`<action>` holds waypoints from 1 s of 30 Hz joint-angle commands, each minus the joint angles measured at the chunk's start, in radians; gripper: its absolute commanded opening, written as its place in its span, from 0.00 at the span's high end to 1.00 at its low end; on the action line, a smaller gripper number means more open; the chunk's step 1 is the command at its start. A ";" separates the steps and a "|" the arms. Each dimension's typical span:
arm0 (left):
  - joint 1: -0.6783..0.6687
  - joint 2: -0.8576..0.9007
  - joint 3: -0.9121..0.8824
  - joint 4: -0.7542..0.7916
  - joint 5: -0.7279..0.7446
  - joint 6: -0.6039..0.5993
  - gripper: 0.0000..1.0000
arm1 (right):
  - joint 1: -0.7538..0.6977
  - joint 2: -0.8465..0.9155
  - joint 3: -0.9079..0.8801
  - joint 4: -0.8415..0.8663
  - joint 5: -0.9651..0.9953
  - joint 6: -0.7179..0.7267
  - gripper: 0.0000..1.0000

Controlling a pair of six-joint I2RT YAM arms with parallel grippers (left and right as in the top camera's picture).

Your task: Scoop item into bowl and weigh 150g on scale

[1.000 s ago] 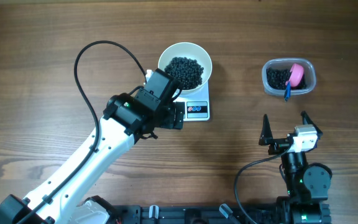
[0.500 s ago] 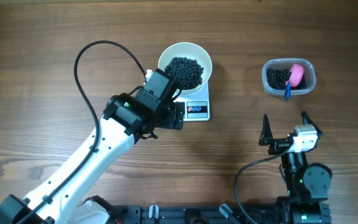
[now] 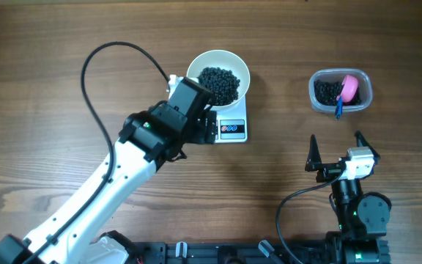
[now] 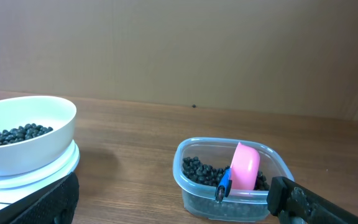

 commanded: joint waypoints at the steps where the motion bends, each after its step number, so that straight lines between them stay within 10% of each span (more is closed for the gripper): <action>1: 0.048 -0.111 -0.047 0.012 -0.119 -0.054 0.00 | 0.004 -0.014 -0.002 0.002 0.003 0.018 0.00; 20: 0.495 -1.019 -0.811 0.574 0.080 0.071 0.00 | 0.004 -0.014 -0.002 0.002 0.003 0.018 0.00; 30: 0.586 -1.355 -1.001 0.620 0.206 0.071 0.00 | 0.004 -0.014 -0.002 0.002 0.003 0.018 0.00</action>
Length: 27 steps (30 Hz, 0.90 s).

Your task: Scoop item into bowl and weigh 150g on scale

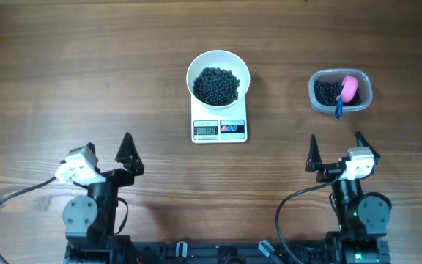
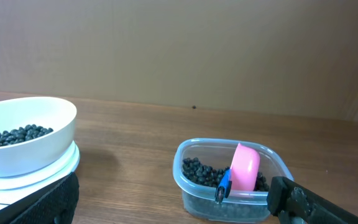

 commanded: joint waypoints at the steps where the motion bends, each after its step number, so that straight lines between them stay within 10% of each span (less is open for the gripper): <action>1: 0.008 -0.090 -0.058 0.011 0.030 0.017 0.00 | 0.004 -0.010 -0.001 0.002 0.002 0.017 0.00; 16: 0.179 -0.089 -0.233 0.291 0.232 0.115 0.00 | 0.004 -0.010 -0.001 0.002 0.002 0.018 0.00; 27: 0.180 -0.089 -0.233 0.217 0.243 0.460 0.00 | 0.004 -0.010 -0.001 0.002 0.002 0.018 0.00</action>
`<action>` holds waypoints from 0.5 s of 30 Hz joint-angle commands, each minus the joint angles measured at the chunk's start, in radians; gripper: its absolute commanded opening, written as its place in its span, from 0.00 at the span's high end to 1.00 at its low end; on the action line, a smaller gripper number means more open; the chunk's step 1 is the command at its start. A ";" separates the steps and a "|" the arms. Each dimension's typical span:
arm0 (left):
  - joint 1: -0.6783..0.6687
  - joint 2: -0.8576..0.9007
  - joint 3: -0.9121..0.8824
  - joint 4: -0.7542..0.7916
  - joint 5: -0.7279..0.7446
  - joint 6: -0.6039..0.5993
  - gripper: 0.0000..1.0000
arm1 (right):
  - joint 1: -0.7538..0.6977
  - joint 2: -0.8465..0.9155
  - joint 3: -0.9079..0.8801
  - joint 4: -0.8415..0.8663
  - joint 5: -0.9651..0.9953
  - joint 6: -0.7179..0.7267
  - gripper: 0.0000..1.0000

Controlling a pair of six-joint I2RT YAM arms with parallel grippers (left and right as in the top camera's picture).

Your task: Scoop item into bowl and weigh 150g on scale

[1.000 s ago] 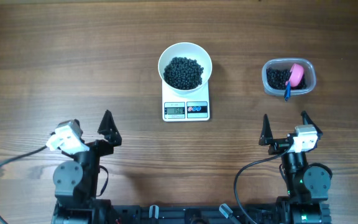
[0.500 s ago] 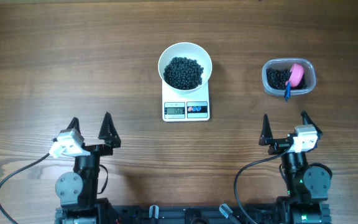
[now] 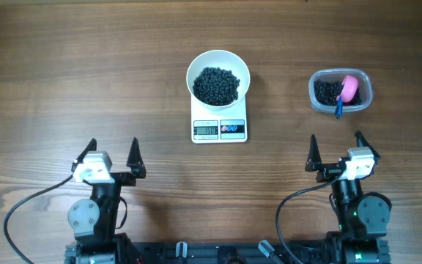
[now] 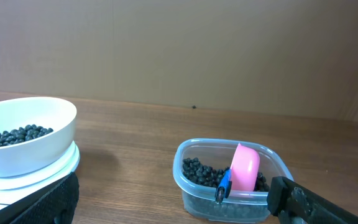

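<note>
A white bowl [image 3: 218, 75] of black beans [image 4: 14, 134] sits on the white scale [image 3: 219, 130] at the table's middle back; the display digits are too small to read. A clear tub [image 3: 341, 91] at the back right holds more beans and a pink scoop [image 4: 246, 165] with a blue handle. My left gripper [image 3: 110, 150] stands open at the front left, empty. Open and empty too, my right gripper [image 3: 335, 145] rests at the front right, well short of the tub [image 4: 232, 180].
The wooden table [image 3: 64, 81] carries only the scale, bowl and tub. Both arm bases stand at the front edge, with cables trailing by them.
My left gripper has turned slightly at its front-left resting place, fingers now pointing straight toward the back. Bowl, scale, tub, scoop and right arm are unchanged.
My left arm first reached out to the scale, its gripper beside the bowl. By the following moment it had drawn back to the front left, open and empty. It has since squared up there. The right arm stayed parked throughout.
</note>
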 commanded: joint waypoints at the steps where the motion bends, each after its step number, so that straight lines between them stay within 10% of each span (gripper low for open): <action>1: 0.009 -0.011 -0.008 -0.001 0.010 0.166 0.00 | 0.004 -0.010 -0.001 0.002 0.003 0.017 0.00; 15: 0.008 -0.011 -0.008 -0.018 -0.153 0.089 0.00 | 0.004 -0.010 -0.001 0.002 0.003 0.017 0.00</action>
